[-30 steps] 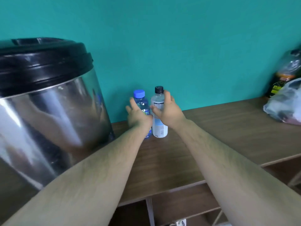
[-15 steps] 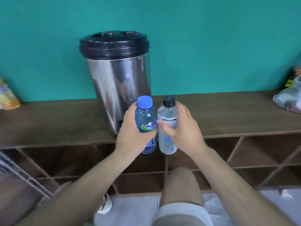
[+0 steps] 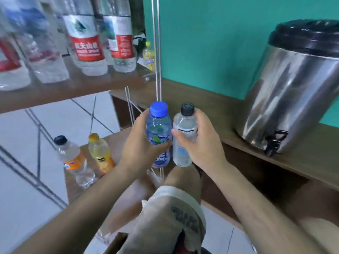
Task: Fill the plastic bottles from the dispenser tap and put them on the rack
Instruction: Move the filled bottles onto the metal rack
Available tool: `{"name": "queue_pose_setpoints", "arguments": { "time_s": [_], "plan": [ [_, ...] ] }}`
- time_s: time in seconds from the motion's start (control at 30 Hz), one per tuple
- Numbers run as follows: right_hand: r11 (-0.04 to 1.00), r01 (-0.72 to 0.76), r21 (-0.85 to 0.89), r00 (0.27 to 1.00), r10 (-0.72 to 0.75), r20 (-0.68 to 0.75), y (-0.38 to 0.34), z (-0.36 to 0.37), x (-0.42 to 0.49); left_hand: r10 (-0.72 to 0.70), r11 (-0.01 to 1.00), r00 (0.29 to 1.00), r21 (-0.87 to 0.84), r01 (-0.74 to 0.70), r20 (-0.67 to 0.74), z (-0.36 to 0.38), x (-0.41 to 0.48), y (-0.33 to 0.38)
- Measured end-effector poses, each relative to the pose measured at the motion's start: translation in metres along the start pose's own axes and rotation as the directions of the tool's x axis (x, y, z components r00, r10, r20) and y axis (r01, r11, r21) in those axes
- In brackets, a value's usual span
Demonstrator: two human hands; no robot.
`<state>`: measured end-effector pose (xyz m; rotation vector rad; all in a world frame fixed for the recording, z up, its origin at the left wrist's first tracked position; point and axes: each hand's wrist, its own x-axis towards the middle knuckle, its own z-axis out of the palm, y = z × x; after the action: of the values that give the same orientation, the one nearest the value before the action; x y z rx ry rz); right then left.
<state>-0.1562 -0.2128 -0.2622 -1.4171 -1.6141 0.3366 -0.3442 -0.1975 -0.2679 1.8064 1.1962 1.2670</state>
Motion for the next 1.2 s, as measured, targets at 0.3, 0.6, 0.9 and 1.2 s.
{"name": "queue_pose_setpoints", "arguments": {
  "time_s": [0.3, 0.6, 0.9, 1.2],
  "plan": [
    [0.999, 0.038, 0.011, 0.983, -0.039, 0.179, -0.016, 0.13, 0.035, -0.195, 0.959, 0.944, 0.15, 0.241, -0.267, -0.06, 0.002, -0.1],
    [0.985, -0.149, 0.084, 0.968, 0.127, 0.217, 0.021, 0.195, 0.061, -0.35, 0.904, 0.895, 0.152, 0.4, -0.275, -0.039, 0.029, -0.16],
    [0.983, -0.15, 0.107, 0.963, 0.12, 0.242, 0.041, 0.23, 0.064, -0.42, 0.857, 0.849, 0.167, 0.487, -0.32, -0.026, 0.046, -0.186],
    [0.986, -0.158, 0.05, 0.915, 0.127, 0.384, 0.053, 0.225, 0.066, -0.395, 0.85, 0.866, 0.238, 0.471, -0.306, -0.018, 0.048, -0.196]
  ]
}}
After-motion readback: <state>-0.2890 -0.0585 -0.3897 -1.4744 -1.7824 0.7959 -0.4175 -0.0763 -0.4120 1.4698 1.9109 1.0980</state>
